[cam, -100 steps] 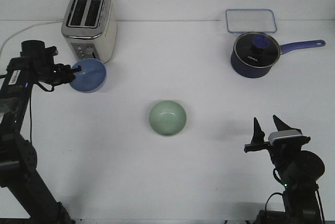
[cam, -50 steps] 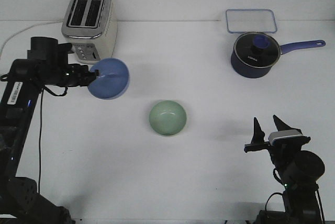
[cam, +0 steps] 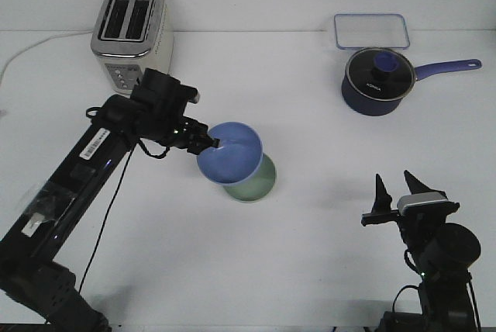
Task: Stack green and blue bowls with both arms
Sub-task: 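Carry the blue bowl over the green bowl and lower it in, then open the left gripper and withdraw it from the stacked bowls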
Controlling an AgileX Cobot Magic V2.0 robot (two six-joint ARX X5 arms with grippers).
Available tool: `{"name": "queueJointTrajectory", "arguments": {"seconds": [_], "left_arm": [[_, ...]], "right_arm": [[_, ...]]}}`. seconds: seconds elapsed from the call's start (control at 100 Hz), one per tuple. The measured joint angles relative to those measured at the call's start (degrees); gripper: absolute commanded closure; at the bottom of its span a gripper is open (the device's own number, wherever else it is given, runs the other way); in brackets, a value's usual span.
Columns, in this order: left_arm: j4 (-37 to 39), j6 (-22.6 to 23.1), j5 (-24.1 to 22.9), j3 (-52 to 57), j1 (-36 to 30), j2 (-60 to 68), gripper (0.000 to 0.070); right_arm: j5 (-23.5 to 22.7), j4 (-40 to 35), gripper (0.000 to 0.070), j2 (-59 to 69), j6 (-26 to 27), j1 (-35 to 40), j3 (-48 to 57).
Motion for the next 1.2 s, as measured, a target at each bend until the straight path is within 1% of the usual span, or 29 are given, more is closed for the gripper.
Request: {"name": "queueJointTrajectory", "arguments": {"seconds": [0.17, 0.31, 0.47, 0.67, 0.81, 1.2], "left_arm": [[0.37, 0.00, -0.17, -0.04, -2.91, 4.59, 0.0694], [1.27, 0.00, -0.39, -0.04, -4.07, 7.89, 0.0694], [1.29, 0.00, -3.85, -0.07, -4.44, 10.97, 0.0693], [2.05, 0.00, -4.46, -0.17, -4.44, 11.19, 0.0693], [2.86, 0.00, -6.21, -0.17, -4.44, 11.19, 0.0693], [3.19, 0.00, -6.21, -0.17, -4.44, 11.19, 0.0681]], "right_arm": [[-0.02, 0.00, 0.0302, 0.00, 0.00, 0.00, 0.00], [-0.02, 0.00, 0.0302, 0.00, 0.00, 0.00, 0.00], [0.00, 0.00, 0.0302, 0.00, 0.00, 0.00, 0.00], [-0.02, 0.00, 0.0302, 0.00, 0.00, 0.00, 0.00], [0.00, 0.00, 0.0302, 0.00, 0.00, 0.00, 0.00], [-0.02, 0.00, 0.0302, 0.00, 0.00, 0.00, 0.00]]}}
